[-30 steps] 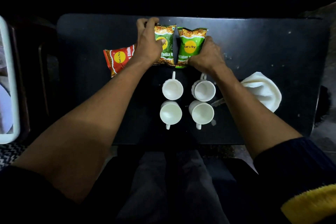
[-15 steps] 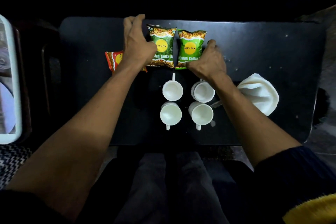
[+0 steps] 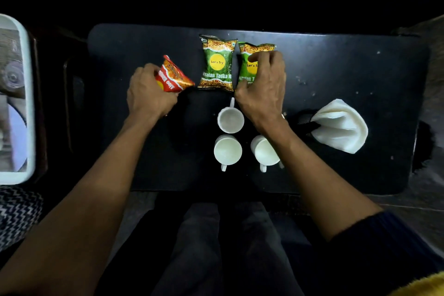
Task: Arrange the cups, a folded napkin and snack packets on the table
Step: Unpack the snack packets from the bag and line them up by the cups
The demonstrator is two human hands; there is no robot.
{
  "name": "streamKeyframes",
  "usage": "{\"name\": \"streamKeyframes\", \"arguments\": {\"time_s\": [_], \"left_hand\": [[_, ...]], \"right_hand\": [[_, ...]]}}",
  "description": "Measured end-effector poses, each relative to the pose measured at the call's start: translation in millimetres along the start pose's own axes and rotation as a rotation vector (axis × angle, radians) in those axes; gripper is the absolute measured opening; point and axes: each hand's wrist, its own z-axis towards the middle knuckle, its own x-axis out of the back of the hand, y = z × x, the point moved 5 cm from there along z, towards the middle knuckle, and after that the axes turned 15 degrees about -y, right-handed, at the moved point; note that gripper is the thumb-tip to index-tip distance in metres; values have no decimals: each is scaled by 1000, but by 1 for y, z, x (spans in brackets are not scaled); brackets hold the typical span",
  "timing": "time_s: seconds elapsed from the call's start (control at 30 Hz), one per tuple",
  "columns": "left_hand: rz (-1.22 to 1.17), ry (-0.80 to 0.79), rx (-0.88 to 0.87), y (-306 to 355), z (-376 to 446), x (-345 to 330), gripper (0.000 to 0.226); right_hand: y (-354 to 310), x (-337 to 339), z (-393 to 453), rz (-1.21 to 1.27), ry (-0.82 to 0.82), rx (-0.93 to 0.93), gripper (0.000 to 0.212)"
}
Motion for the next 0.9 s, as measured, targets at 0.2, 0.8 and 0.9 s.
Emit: {"name": "streamKeyframes", "arguments": {"time_s": [0.2, 0.8, 0.9], "left_hand": [[-426, 102, -159, 46, -31, 11, 75], [-806, -242, -436, 161, -63, -43, 53], [-842, -215, -385, 168, -62, -52, 47]], "right_hand": [[-27, -4, -1, 492, -223, 178, 47], [54, 47, 12, 1198, -298, -154, 28], [66, 50, 12, 1202, -294, -178, 23]]}}
